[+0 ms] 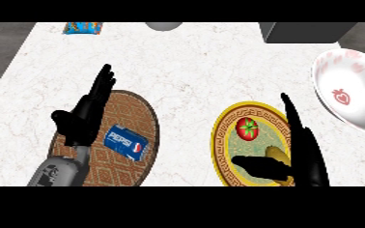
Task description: Pick the tomato from the plate and place it in the bowl
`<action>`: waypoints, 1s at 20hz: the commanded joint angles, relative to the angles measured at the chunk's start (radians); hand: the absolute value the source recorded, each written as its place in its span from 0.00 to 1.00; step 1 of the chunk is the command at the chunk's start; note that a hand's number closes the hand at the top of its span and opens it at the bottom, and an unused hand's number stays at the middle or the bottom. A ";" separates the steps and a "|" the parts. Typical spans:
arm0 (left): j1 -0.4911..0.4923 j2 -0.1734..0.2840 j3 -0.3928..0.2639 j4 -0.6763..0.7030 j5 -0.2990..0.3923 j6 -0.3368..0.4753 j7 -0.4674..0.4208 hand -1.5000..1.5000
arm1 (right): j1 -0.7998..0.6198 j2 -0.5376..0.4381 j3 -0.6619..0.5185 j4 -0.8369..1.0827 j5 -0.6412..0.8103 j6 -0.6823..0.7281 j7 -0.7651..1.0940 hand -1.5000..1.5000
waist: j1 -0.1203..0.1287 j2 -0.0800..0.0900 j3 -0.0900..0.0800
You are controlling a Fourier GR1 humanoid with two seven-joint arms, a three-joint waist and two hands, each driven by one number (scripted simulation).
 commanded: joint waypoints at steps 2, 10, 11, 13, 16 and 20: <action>0.028 -0.013 0.050 -0.024 -0.020 -0.064 0.013 0.50 | 0.028 0.008 -0.028 0.051 -0.047 0.002 -0.085 0.00 | 0.000 0.000 0.000; 0.038 -0.070 0.024 -0.113 -0.092 -0.023 0.093 0.50 | 0.052 0.028 -0.069 0.016 -0.154 -0.021 -0.198 0.00 | 0.001 -0.001 0.000; 0.033 -0.052 0.079 -0.005 -0.062 -0.075 0.006 0.50 | 0.135 0.020 -0.044 -0.032 -0.165 -0.029 -0.245 0.00 | -0.003 -0.001 0.000; -0.018 -0.097 0.076 0.026 -0.105 -0.053 0.023 0.50 | 0.074 0.050 -0.062 0.065 -0.161 -0.060 -0.278 0.00 | -0.002 0.000 0.000; 0.026 -0.089 0.090 -0.017 -0.095 -0.084 0.022 0.50 | 0.077 0.082 -0.057 0.090 -0.193 -0.074 -0.302 0.00 | 0.000 0.000 0.000; -0.012 -0.113 0.117 0.040 -0.115 -0.097 0.021 0.50 | 0.076 0.085 -0.064 0.133 -0.236 -0.075 -0.330 0.00 | -0.001 0.000 0.000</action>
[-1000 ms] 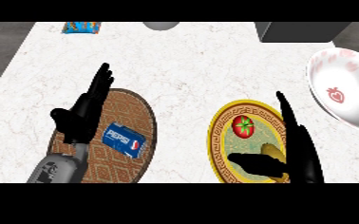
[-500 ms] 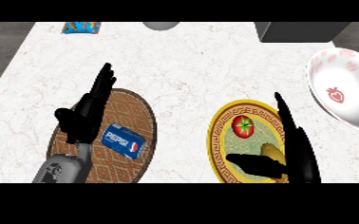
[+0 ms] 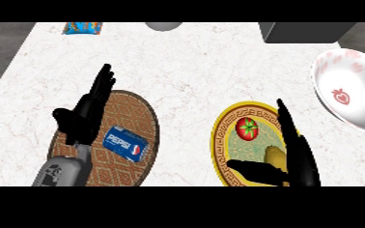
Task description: Pick the tomato from the plate and place it in the bowl
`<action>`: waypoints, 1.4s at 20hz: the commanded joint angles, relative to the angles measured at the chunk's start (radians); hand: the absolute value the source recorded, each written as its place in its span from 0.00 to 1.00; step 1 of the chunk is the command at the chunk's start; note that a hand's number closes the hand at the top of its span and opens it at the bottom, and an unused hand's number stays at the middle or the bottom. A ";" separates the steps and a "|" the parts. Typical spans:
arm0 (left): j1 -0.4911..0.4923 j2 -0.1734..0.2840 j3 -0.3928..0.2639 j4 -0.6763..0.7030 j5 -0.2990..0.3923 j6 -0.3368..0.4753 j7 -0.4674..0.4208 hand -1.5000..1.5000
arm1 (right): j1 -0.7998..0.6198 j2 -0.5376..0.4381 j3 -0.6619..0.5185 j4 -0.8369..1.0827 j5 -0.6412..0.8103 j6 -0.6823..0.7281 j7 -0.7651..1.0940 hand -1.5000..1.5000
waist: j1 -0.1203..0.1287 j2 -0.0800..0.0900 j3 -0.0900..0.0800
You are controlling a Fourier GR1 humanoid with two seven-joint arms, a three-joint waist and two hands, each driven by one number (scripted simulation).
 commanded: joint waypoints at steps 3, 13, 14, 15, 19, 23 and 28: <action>-0.003 -0.004 0.018 -0.061 -0.016 -0.029 0.055 0.50 | -0.032 0.015 0.062 0.145 -0.024 -0.140 -0.060 0.00 | 0.003 0.000 0.000; 0.020 -0.066 0.045 -0.008 -0.061 -0.051 -0.004 0.50 | -0.098 0.016 -0.073 0.322 -0.126 -0.104 -0.225 0.00 | 0.002 0.001 0.000; -0.019 -0.062 0.064 -0.014 -0.053 -0.058 0.038 0.50 | -0.116 0.016 -0.020 0.291 -0.078 -0.137 -0.134 0.00 | 0.001 0.000 0.000; 0.093 -0.057 0.017 -0.105 -0.059 -0.065 -0.007 0.50 | -0.108 -0.005 -0.075 0.365 -0.098 -0.101 -0.208 0.00 | 0.005 0.000 0.000; 0.050 -0.071 0.034 -0.033 -0.086 -0.042 -0.010 0.50 | -0.126 -0.007 -0.068 0.453 -0.005 -0.159 -0.187 0.00 | 0.004 0.001 0.000; 0.015 -0.068 0.051 -0.061 -0.079 -0.046 0.050 0.50 | -0.193 0.015 -0.048 0.581 0.045 -0.189 -0.184 0.00 | 0.007 0.001 0.000; -0.006 -0.099 0.036 -0.063 -0.113 -0.036 0.066 0.50 | -0.217 0.008 -0.077 0.584 -0.031 -0.125 -0.217 0.00 | 0.003 0.001 0.000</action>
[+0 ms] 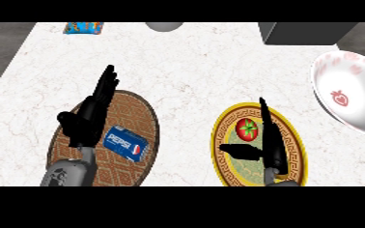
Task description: Pick the tomato from the plate and place it in the bowl
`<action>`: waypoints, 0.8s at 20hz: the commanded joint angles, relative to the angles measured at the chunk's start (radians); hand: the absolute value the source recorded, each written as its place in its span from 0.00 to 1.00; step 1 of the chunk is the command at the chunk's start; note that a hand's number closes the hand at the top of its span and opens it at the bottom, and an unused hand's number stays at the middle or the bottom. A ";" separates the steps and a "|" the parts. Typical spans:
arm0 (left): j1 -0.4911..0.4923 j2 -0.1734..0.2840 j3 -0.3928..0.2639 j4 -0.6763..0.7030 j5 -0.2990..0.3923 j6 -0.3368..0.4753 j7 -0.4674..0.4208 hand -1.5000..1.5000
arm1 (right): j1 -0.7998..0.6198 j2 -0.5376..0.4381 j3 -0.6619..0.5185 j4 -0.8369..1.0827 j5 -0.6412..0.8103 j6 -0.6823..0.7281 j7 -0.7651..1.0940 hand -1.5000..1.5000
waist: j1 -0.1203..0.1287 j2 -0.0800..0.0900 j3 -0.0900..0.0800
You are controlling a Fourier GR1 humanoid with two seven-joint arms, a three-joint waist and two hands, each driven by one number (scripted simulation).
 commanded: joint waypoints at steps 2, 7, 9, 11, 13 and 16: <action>-0.020 -0.009 0.013 0.052 0.010 -0.017 -0.030 0.50 | -0.052 0.012 0.090 0.075 0.083 0.034 0.011 1.00 | -0.001 0.010 0.010; 0.023 -0.019 -0.015 -0.046 -0.015 -0.002 0.019 0.50 | -0.022 -0.010 0.130 0.081 0.127 0.055 -0.064 1.00 | 0.001 0.008 0.010; 0.012 -0.017 0.005 -0.009 -0.013 -0.007 0.003 0.50 | -0.021 0.011 0.114 0.139 0.086 0.026 -0.133 1.00 | -0.001 0.009 0.010; 0.010 0.009 0.033 0.015 -0.002 -0.035 -0.026 0.50 | -0.030 -0.001 0.064 0.143 0.045 0.050 -0.174 1.00 | -0.001 0.009 0.010; -0.064 0.028 0.073 0.038 0.032 -0.055 0.051 0.50 | -0.040 0.011 0.114 0.077 0.071 0.047 -0.099 1.00 | -0.004 0.009 0.010; 0.000 0.017 0.038 -0.015 0.014 -0.045 0.026 0.50 | 0.088 -0.198 0.095 -0.115 -0.090 0.314 -0.275 1.00 | -0.015 0.004 0.010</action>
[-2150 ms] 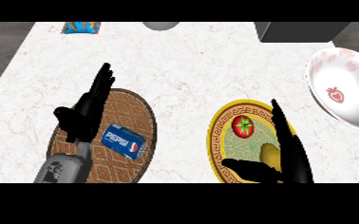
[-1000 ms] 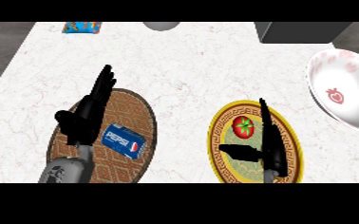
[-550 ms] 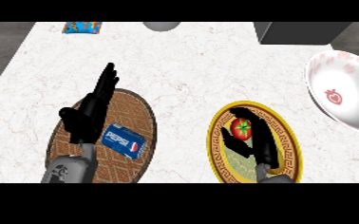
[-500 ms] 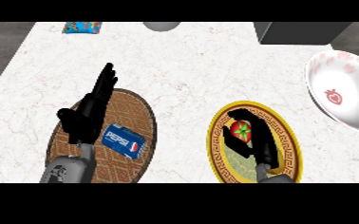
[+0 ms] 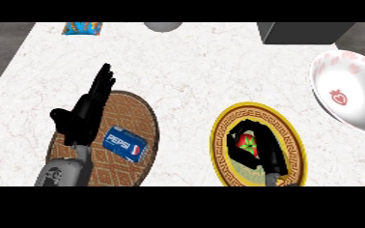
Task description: Pick the tomato from the plate and place it in the bowl
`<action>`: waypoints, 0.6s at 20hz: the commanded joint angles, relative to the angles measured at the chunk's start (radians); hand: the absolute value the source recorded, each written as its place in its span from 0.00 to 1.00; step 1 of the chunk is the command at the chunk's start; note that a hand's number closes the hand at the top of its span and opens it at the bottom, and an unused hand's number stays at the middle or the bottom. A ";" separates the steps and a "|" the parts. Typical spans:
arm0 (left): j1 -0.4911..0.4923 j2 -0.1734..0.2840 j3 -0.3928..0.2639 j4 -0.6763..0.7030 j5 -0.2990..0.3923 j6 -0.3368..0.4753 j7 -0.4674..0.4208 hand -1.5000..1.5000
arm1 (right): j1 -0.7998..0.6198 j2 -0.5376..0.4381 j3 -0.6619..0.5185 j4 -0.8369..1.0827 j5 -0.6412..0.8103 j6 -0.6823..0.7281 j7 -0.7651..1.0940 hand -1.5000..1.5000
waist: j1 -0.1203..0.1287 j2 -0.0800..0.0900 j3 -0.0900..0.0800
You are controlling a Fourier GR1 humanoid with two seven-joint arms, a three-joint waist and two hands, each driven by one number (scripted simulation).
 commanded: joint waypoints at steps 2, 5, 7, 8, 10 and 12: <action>0.000 -0.013 -0.008 0.004 -0.021 0.022 0.001 0.50 | 0.119 -0.191 0.015 -0.159 -0.171 0.273 -0.196 1.00 | -0.016 0.004 0.009; -0.009 0.003 0.016 0.010 -0.011 0.015 0.000 0.50 | 0.183 -0.313 -0.027 -0.330 -0.250 0.371 -0.291 1.00 | -0.024 0.004 0.008; 0.037 0.022 0.025 -0.001 -0.002 -0.004 -0.034 0.50 | 0.274 -0.326 -0.052 -0.430 -0.293 0.359 -0.386 1.00 | -0.026 0.002 0.008; 0.059 -0.009 -0.007 0.002 -0.017 0.007 -0.048 0.50 | 0.292 -0.331 -0.096 -0.421 -0.342 0.363 -0.454 1.00 | -0.023 0.004 0.009; 0.015 0.007 0.014 -0.010 0.000 -0.001 0.010 0.50 | 0.347 -0.319 -0.098 -0.487 -0.307 0.316 -0.521 1.00 | -0.020 0.004 0.009; 0.012 -0.020 -0.005 -0.012 -0.038 0.043 0.006 0.50 | 0.403 -0.354 -0.160 -0.627 -0.334 0.315 -0.506 1.00 | -0.028 0.002 0.009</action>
